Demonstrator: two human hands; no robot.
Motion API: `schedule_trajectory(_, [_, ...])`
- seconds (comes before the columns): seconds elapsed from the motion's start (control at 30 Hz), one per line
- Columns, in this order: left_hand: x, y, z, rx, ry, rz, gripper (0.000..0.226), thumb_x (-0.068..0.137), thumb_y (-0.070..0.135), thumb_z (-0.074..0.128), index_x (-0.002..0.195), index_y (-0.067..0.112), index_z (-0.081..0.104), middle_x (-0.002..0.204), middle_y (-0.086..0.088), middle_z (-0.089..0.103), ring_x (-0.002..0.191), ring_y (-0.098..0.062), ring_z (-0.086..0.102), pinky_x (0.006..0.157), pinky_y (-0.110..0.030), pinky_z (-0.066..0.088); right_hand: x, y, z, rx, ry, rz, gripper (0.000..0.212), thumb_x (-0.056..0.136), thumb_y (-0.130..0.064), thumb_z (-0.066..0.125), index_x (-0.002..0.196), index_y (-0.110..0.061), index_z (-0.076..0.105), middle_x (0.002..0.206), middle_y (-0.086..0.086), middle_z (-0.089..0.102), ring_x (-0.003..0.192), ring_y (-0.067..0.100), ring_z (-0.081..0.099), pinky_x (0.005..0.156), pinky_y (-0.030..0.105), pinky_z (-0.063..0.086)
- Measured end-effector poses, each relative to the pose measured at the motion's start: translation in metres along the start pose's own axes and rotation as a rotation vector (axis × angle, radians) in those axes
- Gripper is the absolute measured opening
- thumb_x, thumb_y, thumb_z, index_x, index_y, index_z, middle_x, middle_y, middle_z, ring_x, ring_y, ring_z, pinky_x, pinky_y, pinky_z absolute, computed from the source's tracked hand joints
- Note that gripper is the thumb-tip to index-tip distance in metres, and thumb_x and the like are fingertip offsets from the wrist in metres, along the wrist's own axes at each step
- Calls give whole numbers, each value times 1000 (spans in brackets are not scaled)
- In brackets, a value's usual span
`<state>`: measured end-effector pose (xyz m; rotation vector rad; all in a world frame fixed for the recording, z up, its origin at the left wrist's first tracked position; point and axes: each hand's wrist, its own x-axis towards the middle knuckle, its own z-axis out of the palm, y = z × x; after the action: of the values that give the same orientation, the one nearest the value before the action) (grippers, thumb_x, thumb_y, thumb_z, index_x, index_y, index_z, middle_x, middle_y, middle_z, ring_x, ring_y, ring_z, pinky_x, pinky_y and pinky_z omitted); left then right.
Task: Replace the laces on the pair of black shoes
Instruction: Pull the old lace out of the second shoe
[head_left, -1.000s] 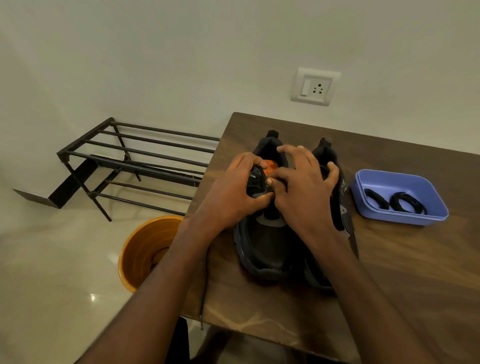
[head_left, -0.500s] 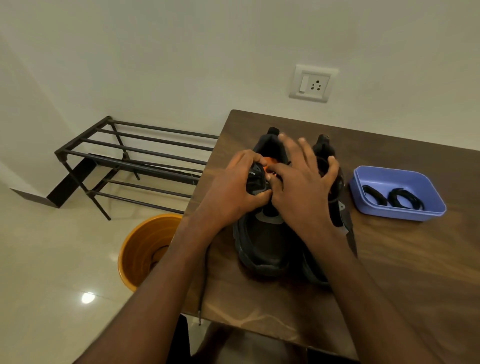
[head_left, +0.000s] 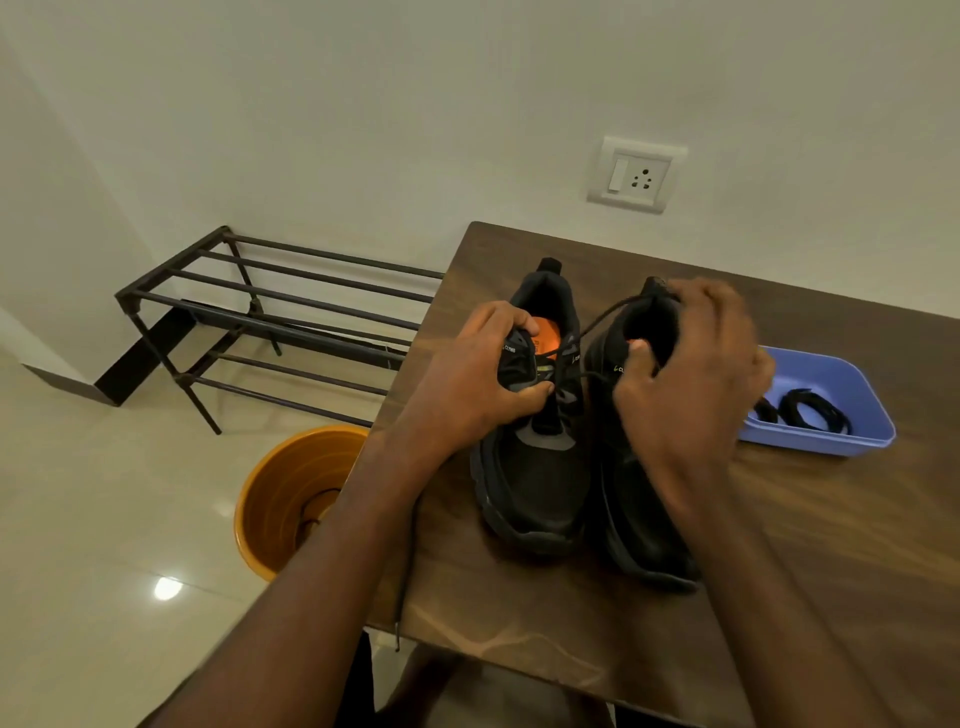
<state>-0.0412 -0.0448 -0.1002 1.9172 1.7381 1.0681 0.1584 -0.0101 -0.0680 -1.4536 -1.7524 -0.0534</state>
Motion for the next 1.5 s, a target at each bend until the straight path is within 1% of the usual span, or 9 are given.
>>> schedule_trajectory(0.13, [1,-1,1,-12,0,14,60,81,39,83,130,32,49,134,14,45,107,-1,57,78,1,44,-2,-18,9,-96,-199,-287,56,86,-20,67,141,-27,57,172,-3,15,159,22,12,119,66,11])
schedule_trajectory(0.33, [1,-1,2,-12,8,35,58,82,38,81,130,27,51,133,11,47,105,-3,58,77,-5,46,-4,-26,27,-123,-459,-271,14,93,-28,70,105,-30,76,161,-8,38,155,18,23,119,64,0])
schedule_trajectory(0.43, [0,-1,2,-12,-3,18,61,81,38,83,131,28,50,135,12,45,107,-3,58,78,-5,46,-3,-24,24,0,-235,-191,10,87,-19,73,89,-27,78,135,-6,60,131,17,52,120,63,14])
schedule_trajectory(0.6, [1,3,1,-20,-20,11,58,82,34,83,130,31,50,135,16,43,103,3,53,79,8,34,-3,-14,12,128,275,15,9,90,-23,72,92,-20,79,116,2,63,108,19,59,97,52,43])
schedule_trajectory(0.83, [0,3,-3,42,-1,30,40,85,38,81,119,37,60,136,15,44,106,2,53,77,5,35,-8,3,23,-10,-36,-91,6,97,-15,64,97,-20,68,93,0,68,86,24,61,86,39,29])
schedule_trajectory(1.1, [-1,-2,-8,95,33,27,36,84,47,78,108,40,53,131,16,46,106,-4,58,84,-10,45,12,16,14,-47,70,76,10,99,-21,61,100,-17,70,99,4,67,89,26,61,84,38,33])
schedule_trajectory(1.23, [0,0,-1,174,18,54,23,90,47,72,109,39,62,146,8,41,116,-13,58,91,-23,53,7,11,-6,151,100,102,10,91,-22,57,90,-22,67,76,-10,61,69,16,60,79,43,48])
schedule_trajectory(1.33, [-1,7,6,296,5,33,21,93,42,67,112,34,70,158,3,36,133,-26,47,107,-52,45,0,4,-23,160,-1,107,12,90,-19,59,92,-21,71,59,-14,54,52,9,52,59,36,52])
schedule_trajectory(1.5, [1,12,9,187,69,-10,9,90,25,72,99,24,75,155,3,40,138,-26,38,104,-36,33,3,-5,-59,45,-711,73,17,99,-34,60,91,-28,73,72,-9,68,64,8,64,64,29,56])
